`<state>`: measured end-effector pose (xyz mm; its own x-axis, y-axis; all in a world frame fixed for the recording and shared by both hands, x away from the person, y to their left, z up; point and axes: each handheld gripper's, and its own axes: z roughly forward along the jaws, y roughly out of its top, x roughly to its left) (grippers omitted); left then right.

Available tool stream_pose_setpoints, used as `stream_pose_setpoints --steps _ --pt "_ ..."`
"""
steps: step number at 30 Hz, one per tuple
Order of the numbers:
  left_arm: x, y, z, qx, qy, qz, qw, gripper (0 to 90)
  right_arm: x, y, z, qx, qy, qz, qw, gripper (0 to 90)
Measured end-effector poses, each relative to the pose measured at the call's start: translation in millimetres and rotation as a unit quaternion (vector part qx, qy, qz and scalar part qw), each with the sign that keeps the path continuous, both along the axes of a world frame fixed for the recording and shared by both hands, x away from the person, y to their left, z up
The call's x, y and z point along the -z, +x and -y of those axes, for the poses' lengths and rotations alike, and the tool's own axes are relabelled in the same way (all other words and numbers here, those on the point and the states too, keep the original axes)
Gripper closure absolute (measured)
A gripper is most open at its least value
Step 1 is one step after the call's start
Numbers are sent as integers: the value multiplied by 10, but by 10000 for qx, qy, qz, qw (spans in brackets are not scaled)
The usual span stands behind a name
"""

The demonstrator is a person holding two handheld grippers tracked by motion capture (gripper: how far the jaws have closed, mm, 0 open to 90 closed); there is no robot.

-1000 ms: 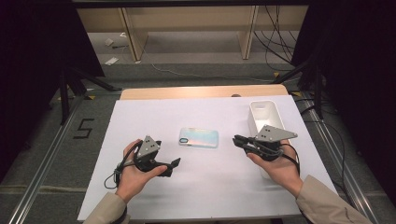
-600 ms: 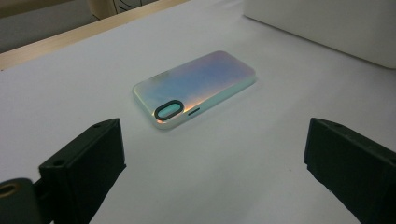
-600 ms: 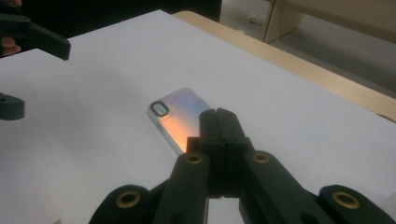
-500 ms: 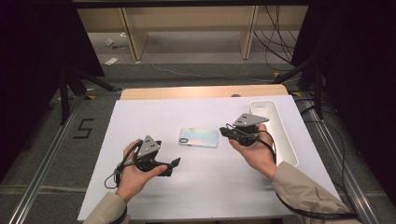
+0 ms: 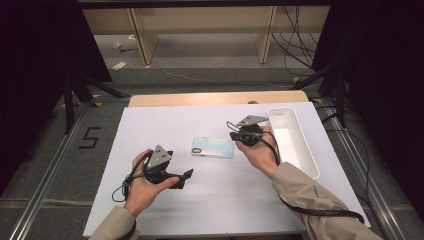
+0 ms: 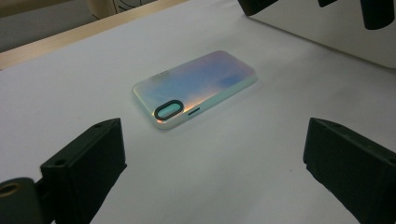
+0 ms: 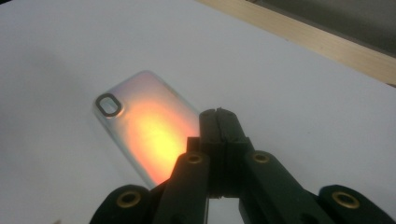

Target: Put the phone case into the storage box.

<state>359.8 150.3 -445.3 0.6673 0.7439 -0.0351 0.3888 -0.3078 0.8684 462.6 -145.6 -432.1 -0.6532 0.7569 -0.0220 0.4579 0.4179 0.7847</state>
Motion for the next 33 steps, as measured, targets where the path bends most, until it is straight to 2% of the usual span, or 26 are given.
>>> stream_pose_setpoints --steps 18,19,33 --pt "3 -2 -4 0 -20 -4 10000 50 235 357 -178 302 -391 -178 9986 900" --pt "3 -2 -4 2 -15 -3 10000 50 277 385 -194 372 -443 -253 9980 900" --pt "5 -2 0 21 -13 -5 10000 50 424 490 -199 542 -622 -432 9957 900"
